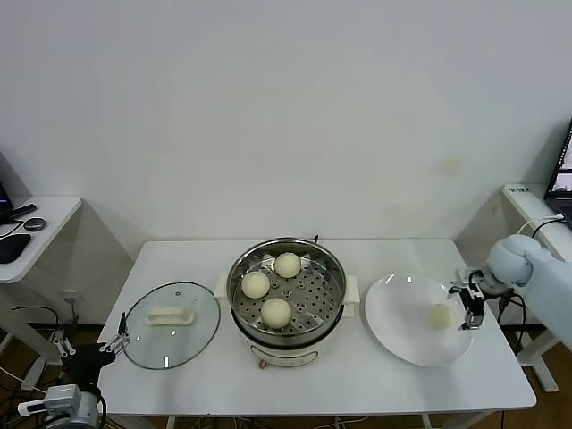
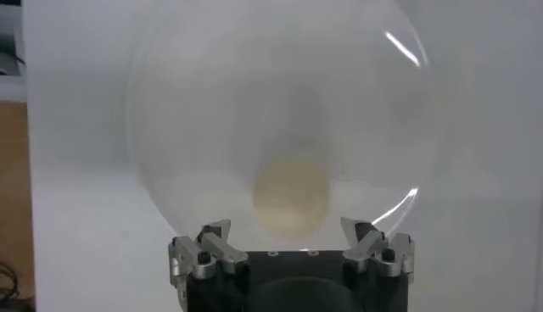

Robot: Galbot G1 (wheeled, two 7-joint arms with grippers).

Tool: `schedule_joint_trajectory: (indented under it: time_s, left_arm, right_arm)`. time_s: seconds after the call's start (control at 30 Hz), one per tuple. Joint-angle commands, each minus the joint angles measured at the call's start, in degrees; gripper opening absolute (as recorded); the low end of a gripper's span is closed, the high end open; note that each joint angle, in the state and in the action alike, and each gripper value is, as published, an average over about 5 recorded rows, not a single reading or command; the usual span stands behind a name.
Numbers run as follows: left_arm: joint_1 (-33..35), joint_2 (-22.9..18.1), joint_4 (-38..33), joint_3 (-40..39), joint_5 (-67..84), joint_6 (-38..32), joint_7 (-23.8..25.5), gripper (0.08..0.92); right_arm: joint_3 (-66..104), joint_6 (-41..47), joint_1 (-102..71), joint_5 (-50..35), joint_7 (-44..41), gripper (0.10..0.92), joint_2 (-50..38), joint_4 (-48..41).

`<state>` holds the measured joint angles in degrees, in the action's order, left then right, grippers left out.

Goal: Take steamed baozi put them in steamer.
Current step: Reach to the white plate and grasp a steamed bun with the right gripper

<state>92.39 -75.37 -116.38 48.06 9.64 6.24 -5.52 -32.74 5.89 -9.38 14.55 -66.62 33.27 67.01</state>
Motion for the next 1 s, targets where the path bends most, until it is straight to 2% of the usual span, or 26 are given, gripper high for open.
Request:
schedule_joint_trajectory:
  time_s: [0.03, 0.3, 0.4, 0.53, 0.8, 0.9, 1.0]
  left_arm:
    - [-0.1, -0.1, 0.5, 0.1, -0.3, -0.3, -0.1, 0.823]
    - [-0.1, -0.2, 0.7, 0.1, -0.4, -0.4, -0.2, 0.823]
    - [0.0, -0.2, 0.7, 0.1, -0.3, -0.4, -0.2, 0.823]
    - [0.1, -0.3, 0.7, 0.1, -0.4, -0.5, -0.2, 0.823]
    - [0.1, -0.5, 0.5, 0.1, -0.4, -0.5, -0.2, 0.823]
    - [0.1, -0.4, 0.2, 0.1, -0.4, -0.5, -0.2, 0.823]
    - [0.2, -0.2, -0.3, 0.1, -0.4, -0.4, -0.2, 0.823]
  right_arm:
    - [4.5, -1.6, -4.3, 4.1, 1.9, 0.823, 4.7, -5.7]
    - [4.4, -0.7, -4.0, 4.4, 2.7, 0.821, 6.6, -6.7]
    - [4.3, -0.3, -4.0, 4.9, 2.6, 0.797, 6.9, -6.8]
    - [4.3, 0.3, -3.7, 5.2, 2.6, 0.731, 7.1, -6.9]
    - [3.3, 2.0, -2.4, 4.6, 2.0, 0.534, 6.0, -4.7]
    - [1.8, 3.2, -0.7, 2.5, 1.8, 0.464, 5.2, -3.0]
    - [-2.3, 5.1, 3.5, -1.7, 1.5, 0.431, 3.5, 0.3]
